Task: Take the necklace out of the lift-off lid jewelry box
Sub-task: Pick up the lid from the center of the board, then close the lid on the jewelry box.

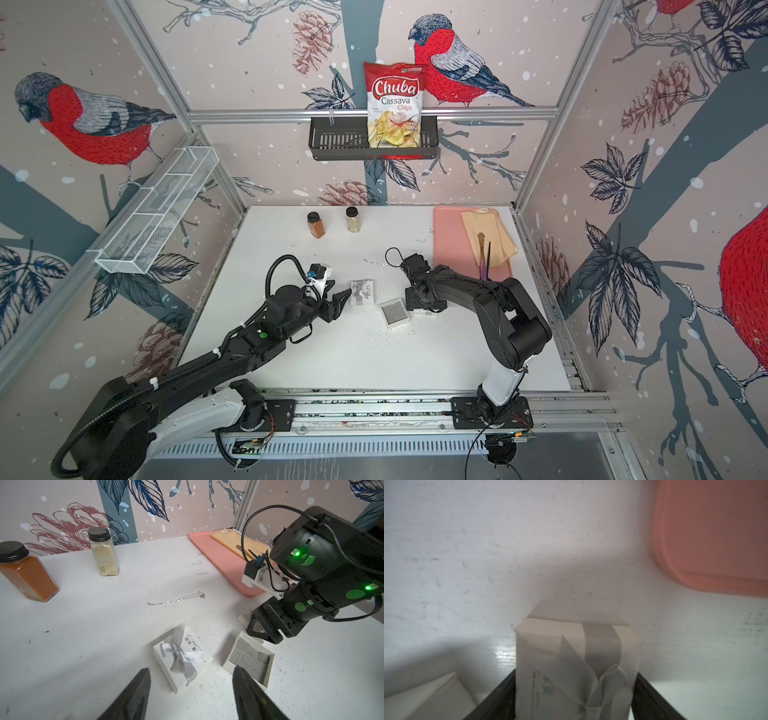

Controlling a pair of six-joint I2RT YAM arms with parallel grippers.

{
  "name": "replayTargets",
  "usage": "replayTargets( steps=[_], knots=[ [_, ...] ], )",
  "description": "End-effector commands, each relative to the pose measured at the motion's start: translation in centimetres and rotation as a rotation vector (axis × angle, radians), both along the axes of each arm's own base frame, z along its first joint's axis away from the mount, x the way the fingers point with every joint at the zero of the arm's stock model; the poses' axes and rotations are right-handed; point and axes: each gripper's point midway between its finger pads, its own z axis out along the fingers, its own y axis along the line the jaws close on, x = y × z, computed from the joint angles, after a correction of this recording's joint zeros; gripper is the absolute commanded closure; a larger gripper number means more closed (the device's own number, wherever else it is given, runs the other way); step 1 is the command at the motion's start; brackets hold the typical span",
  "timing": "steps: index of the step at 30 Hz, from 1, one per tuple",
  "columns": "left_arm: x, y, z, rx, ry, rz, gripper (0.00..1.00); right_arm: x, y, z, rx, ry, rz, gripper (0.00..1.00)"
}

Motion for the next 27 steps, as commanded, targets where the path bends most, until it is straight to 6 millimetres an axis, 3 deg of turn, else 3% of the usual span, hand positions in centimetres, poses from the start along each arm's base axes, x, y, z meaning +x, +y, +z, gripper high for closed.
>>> replayTargets(
  steps=[1,8,18,27],
  knots=[
    [0.2,-0.2,1.1,-0.035,-0.026,-0.002,0.33,0.2,0.1,0.6,0.002,-0.011,0.038,0.22],
    [0.1,-0.2,1.3,-0.044,-0.025,-0.003,0.33,0.4,0.7,2.9,0.016,-0.033,0.121,0.26],
    [0.0,-0.4,1.3,-0.05,-0.021,-0.015,0.33,-1.9,5.5,6.2,0.109,-0.036,0.393,0.27],
    [0.1,0.0,1.1,-0.049,-0.022,0.01,0.32,-3.7,8.3,4.9,0.112,0.016,0.485,0.27]
  ],
)
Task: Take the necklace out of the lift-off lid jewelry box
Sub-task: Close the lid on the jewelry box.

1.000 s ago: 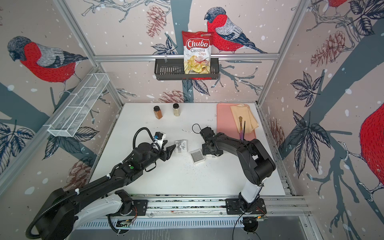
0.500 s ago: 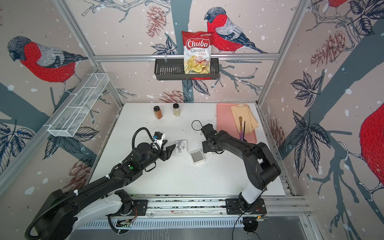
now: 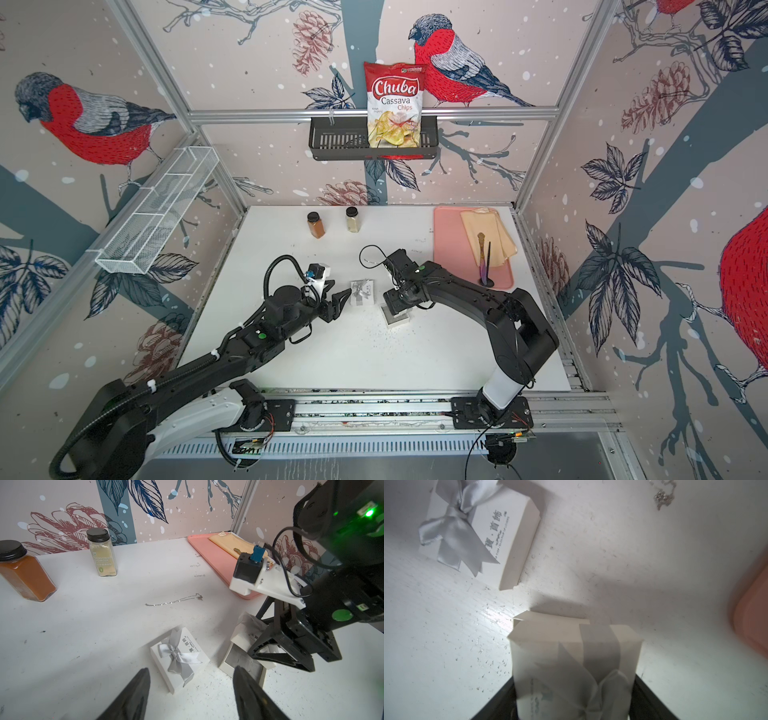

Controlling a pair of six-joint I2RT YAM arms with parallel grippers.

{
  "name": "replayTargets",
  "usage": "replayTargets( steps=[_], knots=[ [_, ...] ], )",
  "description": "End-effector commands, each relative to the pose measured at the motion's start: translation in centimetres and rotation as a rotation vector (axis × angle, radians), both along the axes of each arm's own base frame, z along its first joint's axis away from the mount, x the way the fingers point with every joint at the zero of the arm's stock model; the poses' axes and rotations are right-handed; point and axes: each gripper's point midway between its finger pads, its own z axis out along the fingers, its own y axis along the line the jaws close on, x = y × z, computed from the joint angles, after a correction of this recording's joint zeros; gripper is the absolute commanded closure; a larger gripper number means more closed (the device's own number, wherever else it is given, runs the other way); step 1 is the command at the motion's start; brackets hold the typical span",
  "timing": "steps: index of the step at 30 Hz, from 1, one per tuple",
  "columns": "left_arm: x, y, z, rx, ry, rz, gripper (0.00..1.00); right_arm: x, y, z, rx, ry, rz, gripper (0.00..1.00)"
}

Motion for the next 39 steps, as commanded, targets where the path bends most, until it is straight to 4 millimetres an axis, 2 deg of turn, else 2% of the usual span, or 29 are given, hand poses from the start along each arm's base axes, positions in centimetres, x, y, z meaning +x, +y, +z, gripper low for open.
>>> replayTargets(
  steps=[1,7,15,39],
  knots=[
    [0.3,0.1,0.8,-0.025,-0.027,0.014,0.32,-0.7,0.8,-0.2,0.006,0.025,0.033,0.27],
    [0.3,0.1,0.6,-0.022,-0.024,0.015,0.32,-1.2,1.6,-0.5,0.005,0.034,0.044,0.27],
    [0.3,0.1,0.3,-0.025,-0.019,0.013,0.32,-1.3,1.3,-1.3,-0.035,0.049,0.013,0.27],
    [0.4,0.0,-0.5,-0.017,-0.007,0.005,0.32,-1.8,1.4,-1.7,-0.054,0.081,0.003,0.25]
  ],
)
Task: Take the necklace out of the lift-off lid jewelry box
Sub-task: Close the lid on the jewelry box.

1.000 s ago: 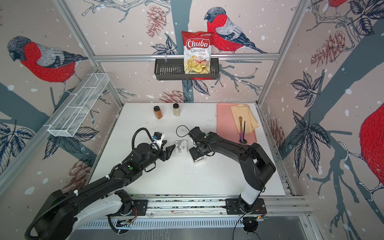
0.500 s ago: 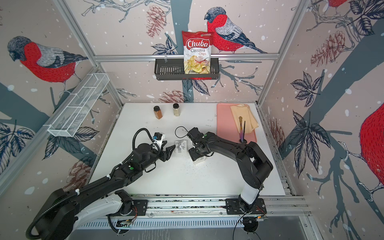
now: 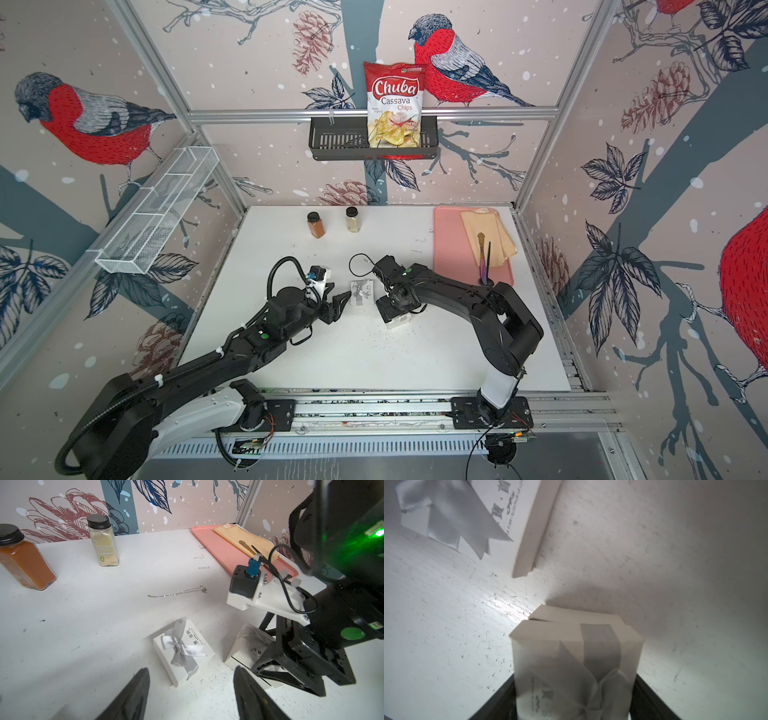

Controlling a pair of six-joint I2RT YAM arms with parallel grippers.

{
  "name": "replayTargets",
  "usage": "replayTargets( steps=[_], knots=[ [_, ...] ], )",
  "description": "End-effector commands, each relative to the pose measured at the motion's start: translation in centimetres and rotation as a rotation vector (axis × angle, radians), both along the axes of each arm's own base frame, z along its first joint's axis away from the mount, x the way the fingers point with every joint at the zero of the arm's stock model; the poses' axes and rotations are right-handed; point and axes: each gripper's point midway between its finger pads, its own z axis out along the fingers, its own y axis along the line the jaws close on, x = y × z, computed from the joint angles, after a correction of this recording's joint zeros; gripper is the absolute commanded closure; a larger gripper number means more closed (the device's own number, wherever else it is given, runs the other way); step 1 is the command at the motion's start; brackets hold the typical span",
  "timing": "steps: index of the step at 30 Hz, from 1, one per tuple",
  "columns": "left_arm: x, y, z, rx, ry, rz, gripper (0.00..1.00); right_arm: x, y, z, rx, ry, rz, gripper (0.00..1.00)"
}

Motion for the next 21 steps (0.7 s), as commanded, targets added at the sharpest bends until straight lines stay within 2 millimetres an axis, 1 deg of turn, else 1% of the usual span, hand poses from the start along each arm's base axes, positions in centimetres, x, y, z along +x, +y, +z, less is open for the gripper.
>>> replayTargets(
  steps=[1,6,11,15,21],
  knots=[
    [0.2,-0.3,1.1,-0.035,-0.036,-0.006,0.32,0.0,-0.1,0.1,-0.011,0.002,-0.009,0.25],
    [0.2,-0.2,0.8,-0.031,-0.028,-0.005,0.32,0.1,0.1,-0.2,-0.013,0.009,-0.021,0.24],
    [0.0,-0.4,-0.1,-0.022,-0.006,-0.017,0.33,-0.1,0.1,-0.6,-0.02,0.013,-0.021,0.24],
    [-1.3,-1.1,-2.2,-0.03,0.056,-0.086,0.36,-0.1,0.3,-0.6,-0.011,0.011,-0.023,0.23],
    [-3.1,-2.1,-4.3,-0.134,0.123,-0.153,0.43,0.2,0.5,-0.1,0.005,-0.004,-0.024,0.18]
  ],
)
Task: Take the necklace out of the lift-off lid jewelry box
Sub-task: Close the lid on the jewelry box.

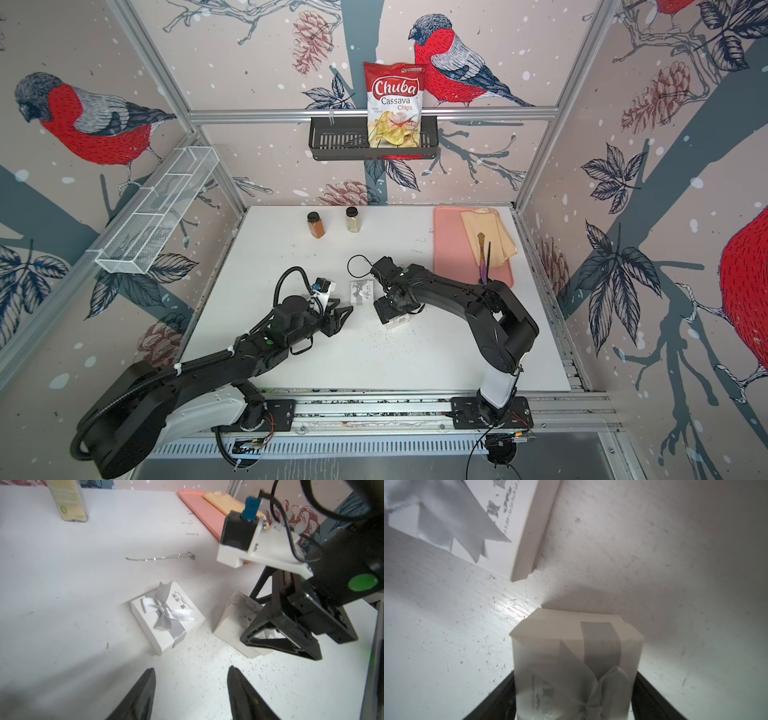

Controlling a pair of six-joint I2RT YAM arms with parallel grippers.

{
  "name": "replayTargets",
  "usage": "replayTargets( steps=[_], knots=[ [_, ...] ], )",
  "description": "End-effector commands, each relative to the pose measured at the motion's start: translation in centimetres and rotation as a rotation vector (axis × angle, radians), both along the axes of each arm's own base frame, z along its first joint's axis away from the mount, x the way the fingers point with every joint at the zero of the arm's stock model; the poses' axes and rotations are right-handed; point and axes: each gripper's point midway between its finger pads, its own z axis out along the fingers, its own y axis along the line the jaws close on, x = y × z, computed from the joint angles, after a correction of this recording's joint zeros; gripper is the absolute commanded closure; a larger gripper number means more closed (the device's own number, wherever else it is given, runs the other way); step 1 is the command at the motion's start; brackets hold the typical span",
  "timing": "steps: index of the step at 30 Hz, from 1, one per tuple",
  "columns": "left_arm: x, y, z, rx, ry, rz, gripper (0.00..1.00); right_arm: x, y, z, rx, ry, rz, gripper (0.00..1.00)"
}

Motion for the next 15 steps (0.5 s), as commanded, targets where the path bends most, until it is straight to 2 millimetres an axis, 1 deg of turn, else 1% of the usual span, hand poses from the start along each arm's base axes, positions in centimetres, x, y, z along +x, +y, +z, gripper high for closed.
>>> replayTargets(
  steps=[1,5,9,10,15],
  knots=[
    [-0.6,-1.6,1.0,-0.114,-0.005,-0.055,0.44,0.3,0.0,0.5,0.009,-0.017,-0.011,0.17],
    [-1.3,-3.0,-0.8,-0.071,0.026,-0.1,0.51,0.7,0.0,1.3,0.033,-0.032,-0.023,0.17],
    [-1.6,-5.5,-2.2,-0.039,0.052,-0.158,0.63,1.2,-0.4,2.1,0.063,-0.044,-0.045,0.17],
    [-1.6,-6.0,-2.4,-0.045,0.061,-0.165,0.67,1.3,-0.5,2.3,0.076,-0.046,-0.052,0.17],
    [-0.8,-7.4,-3.6,-0.064,0.089,-0.167,0.74,1.6,-0.7,2.7,0.139,-0.039,-0.073,0.22]
  ],
)
